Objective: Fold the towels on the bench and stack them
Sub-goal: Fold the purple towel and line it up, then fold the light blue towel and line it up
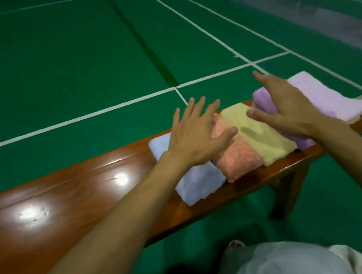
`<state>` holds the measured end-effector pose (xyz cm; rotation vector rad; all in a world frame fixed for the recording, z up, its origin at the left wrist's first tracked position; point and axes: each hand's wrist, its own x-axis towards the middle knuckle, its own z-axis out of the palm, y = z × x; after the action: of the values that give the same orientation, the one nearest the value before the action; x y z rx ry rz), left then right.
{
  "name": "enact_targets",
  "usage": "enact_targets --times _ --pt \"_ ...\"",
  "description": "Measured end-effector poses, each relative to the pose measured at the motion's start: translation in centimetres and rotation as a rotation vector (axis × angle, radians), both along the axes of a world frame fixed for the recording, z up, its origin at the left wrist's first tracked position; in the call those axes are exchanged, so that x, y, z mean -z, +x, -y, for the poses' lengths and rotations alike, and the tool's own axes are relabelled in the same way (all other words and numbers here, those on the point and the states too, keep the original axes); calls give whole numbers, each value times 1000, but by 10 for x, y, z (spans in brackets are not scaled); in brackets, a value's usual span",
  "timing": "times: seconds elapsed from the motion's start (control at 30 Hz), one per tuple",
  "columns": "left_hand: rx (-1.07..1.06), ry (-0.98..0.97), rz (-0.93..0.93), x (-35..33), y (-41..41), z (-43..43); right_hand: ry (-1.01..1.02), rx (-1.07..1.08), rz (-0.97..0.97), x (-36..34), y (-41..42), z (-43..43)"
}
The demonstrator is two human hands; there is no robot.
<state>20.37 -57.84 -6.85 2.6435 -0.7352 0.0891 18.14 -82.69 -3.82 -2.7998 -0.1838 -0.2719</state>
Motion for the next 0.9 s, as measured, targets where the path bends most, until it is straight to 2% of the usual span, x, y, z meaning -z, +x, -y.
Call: enact_targets --times 0.33,0.53,0.9 --pt "-252 106 4 -1 -40 -201 -62 -299 -80 20 6 -230" --pt "-389 120 5 13 -81 -342 14 -400 -98 39 -17 -365" --pt "-680 13 27 37 -163 -551 139 -658 -82 84 -62 -579"
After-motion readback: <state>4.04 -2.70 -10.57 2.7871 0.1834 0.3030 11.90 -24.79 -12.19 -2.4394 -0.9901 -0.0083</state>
